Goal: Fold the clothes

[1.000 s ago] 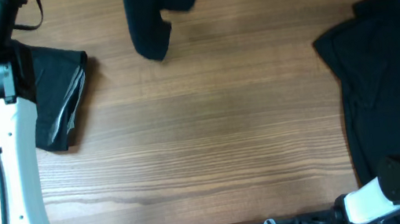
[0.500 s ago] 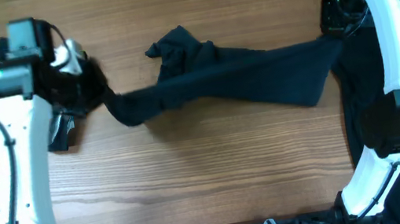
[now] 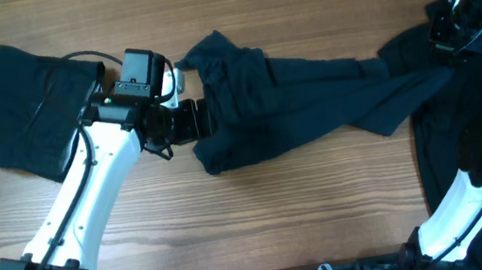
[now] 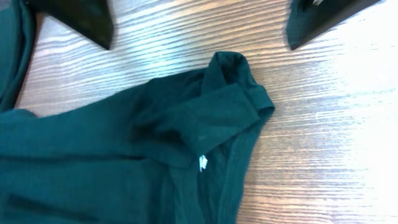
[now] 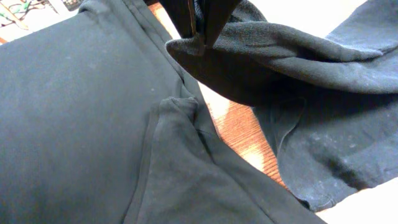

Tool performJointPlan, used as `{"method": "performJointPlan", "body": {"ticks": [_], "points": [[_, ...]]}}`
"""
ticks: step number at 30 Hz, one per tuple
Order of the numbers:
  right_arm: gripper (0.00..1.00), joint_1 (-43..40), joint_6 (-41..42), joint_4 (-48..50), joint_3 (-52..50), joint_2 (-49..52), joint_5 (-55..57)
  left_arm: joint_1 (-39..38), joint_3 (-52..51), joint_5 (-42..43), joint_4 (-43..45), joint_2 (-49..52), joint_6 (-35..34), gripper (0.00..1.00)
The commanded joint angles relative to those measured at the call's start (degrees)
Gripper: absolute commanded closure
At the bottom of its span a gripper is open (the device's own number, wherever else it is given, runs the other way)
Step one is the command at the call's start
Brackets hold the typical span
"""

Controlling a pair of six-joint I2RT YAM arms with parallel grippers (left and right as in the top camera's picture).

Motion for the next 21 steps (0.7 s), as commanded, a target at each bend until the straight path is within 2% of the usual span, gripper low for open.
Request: {"method": "performJointPlan", "body": {"ticks": [1,4,6,10,15,18,21], "points": [[0.96,0.31,-1.2,0.63,-0.15,-0.07,0.66,-0.59,-0.96,-1.4,-0.26,0.28,-0.15,0.08],[0.96,0.31,-1.16,0.83,-0.15,-0.07,0.39,-2.45,-5.18,-1.38,3.89,2.36,-0.13,0.26],[0.96,0.31,-1.18,0.83,-0.15,-0.04,0.28,-4.02,-6.88,-1.38,6.14,4.44,0.0,0.29],[0.96,0.31,-1.18,1.01,-0.15,-0.04,0.28,-9.79,-7.61,-1.42,10.91,11.96,0.28,0.44],[0.96,0.31,-1.18,1.01,-0.15,-0.04,0.31,-10.99,-7.61,-2.49,11.15,15.23,0.28,0.46],[0.96,0.31,-1.18,1.07,-0.15,-0.04,0.31,-11.02,-7.61,-6.16,9.99,15.13,0.28,0.48],[0.96,0.31,-1.18,1.2,-0.15,-0.07,0.28,-11.02,-7.61,-8.52,9.14,14.93,0.28,0.43]]}}
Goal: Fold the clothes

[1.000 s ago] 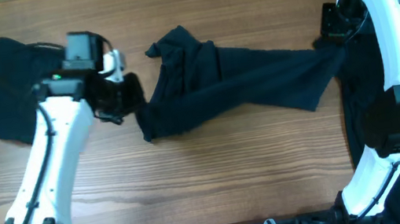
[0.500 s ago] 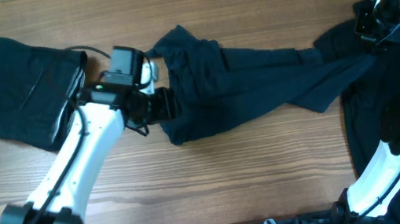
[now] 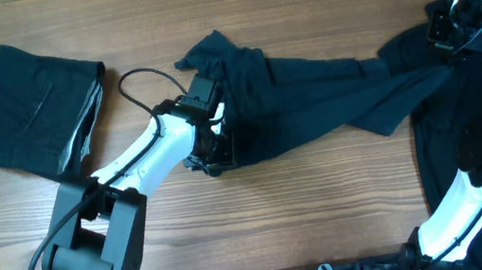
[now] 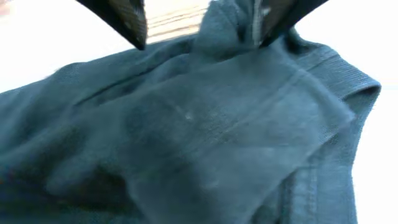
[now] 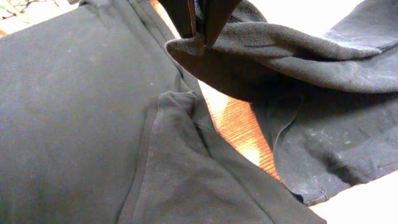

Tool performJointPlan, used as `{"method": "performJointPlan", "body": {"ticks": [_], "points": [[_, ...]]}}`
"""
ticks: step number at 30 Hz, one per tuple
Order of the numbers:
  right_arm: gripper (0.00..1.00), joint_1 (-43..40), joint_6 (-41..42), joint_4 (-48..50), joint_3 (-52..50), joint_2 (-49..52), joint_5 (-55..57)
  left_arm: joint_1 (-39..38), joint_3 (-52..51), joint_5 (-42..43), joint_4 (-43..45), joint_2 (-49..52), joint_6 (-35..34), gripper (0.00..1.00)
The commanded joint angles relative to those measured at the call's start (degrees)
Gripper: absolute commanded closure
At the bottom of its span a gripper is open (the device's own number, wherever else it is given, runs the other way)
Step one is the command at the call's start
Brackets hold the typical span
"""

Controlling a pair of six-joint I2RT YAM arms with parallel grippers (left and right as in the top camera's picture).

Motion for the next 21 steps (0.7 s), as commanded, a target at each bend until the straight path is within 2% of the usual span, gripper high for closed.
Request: {"method": "performJointPlan", "body": {"ticks": [1,3,7,9,10,11,15,17,19,21], "points": [[0.96,0.24,-0.5,0.33,-0.13,-0.04,0.33,-0.11,-0.46,-3.06,-0.74,0.22,0.28,0.44],[0.96,0.24,-0.5,0.2,-0.13,-0.07,0.31,-1.01,-0.46,-3.08,-0.68,0.57,0.28,0.53],[0.96,0.24,-0.52,0.02,-0.13,-0.04,0.33,-1.33,-0.46,-3.08,0.17,0.87,0.28,0.91],[0.96,0.24,-0.55,-0.13,-0.13,-0.07,0.33,-1.33,-0.46,-3.08,0.17,0.87,0.26,0.92],[0.96,0.24,-0.55,-0.15,-0.13,-0.07,0.33,-1.33,-0.46,-3.08,0.11,0.87,0.26,0.89],[0.96,0.24,-0.52,-0.17,-0.13,-0.07,0.33,-1.33,-0.46,-3.08,-0.31,0.87,0.26,0.77],[0.96,0.24,-0.57,-0.13,-0.13,-0.04,0.33,-1.33,-0.46,-3.08,-0.7,0.87,0.26,0.76],[0.96,0.24,-0.57,-0.13,-0.13,-0.07,0.33,-1.33,-0.46,-3.08,-0.63,0.87,0.26,0.83],[0.96,0.24,-0.55,-0.13,-0.13,-0.07,0.33,-1.33,-0.46,-3.06,-0.44,0.87,0.26,0.96],[0.95,0.24,-0.52,-0.02,-0.11,-0.07,0.31,-1.33,-0.42,-3.1,0.59,0.83,0.33,0.96]]}}
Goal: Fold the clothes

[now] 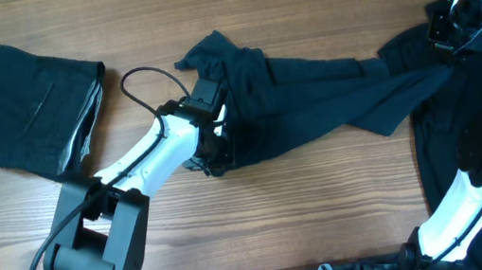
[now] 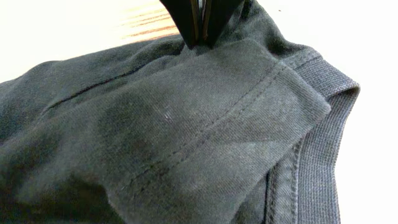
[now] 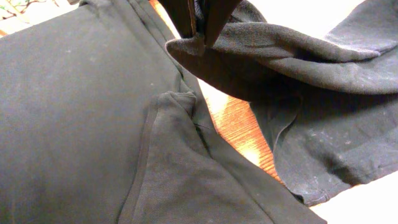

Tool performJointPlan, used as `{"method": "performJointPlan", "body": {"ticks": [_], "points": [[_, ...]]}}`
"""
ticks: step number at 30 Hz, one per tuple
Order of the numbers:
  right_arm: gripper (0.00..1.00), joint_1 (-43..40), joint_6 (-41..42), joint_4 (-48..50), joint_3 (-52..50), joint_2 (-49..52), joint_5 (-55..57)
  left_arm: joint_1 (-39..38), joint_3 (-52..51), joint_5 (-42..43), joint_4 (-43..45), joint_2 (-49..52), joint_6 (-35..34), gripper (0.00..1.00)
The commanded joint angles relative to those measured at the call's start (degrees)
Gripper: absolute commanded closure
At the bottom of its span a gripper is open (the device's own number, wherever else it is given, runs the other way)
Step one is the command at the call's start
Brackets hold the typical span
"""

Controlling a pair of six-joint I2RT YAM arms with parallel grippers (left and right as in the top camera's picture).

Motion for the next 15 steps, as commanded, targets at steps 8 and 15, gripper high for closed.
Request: {"method": "performJointPlan", "body": {"ticks": [8,15], "points": [[0.96,0.24,-8.74,9.81,3.41,-7.67,-26.56,15.47,28.17,-1.22,-15.21,-10.71,6.38,0.96],[0.96,0.24,-9.53,16.11,4.92,-25.55,-27.1,32.28,44.52,-1.11,-16.28,-24.04,6.08,0.96]]}}
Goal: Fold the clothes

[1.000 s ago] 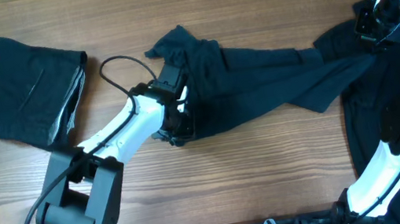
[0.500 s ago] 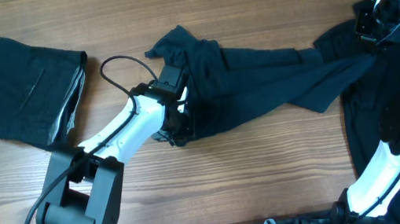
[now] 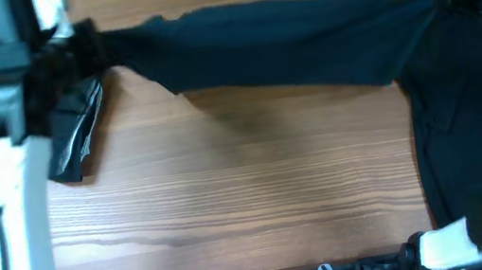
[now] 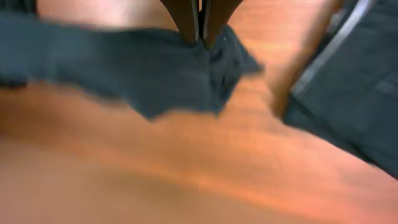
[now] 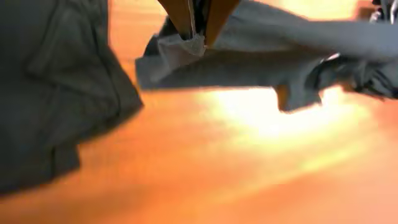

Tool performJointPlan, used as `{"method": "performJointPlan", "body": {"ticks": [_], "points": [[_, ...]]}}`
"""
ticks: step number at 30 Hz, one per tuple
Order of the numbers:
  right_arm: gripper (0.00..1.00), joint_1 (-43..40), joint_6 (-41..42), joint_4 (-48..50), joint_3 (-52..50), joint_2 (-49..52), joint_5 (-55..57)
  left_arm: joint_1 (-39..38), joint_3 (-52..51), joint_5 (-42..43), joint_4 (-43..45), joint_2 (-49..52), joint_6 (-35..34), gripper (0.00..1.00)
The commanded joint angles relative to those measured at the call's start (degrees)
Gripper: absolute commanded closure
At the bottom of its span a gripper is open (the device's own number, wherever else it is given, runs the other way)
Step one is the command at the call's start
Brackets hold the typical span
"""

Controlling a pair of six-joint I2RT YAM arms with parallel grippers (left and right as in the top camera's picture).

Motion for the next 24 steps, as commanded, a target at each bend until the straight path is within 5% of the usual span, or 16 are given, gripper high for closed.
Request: {"method": "performJointPlan", "body": {"ticks": [1,6,10,13,17,24], "points": [[0.96,0.24,-1.2,2.43,0.9,-6.05,-1.38,6.99,5.25,0.48,1.22,-8.59,0.48,0.96],[0.96,0.24,-1.18,4.81,0.87,-8.37,-0.35,7.74,5.27,4.81,4.48,-11.87,-0.59,0.96],[0.96,0.42,-1.2,2.91,0.83,-4.63,-0.35,6.93,5.27,17.64,0.39,-3.56,-0.57,0.96],[0.96,0.42,-1.29,1.64,0.83,-2.86,-0.33,-0.35,5.25,19.23,-1.92,5.57,-0.31,0.96],[0.96,0.42,-2.71,0.17,0.81,-2.78,0.04,-12.83,5.25,19.19,-1.51,17.86,1.33,0.63],[0.95,0.42,-2.64,-0.96,0.81,-2.75,3.63,-33.4,5.25,19.19,-0.04,38.21,1.09,0.5]]}}
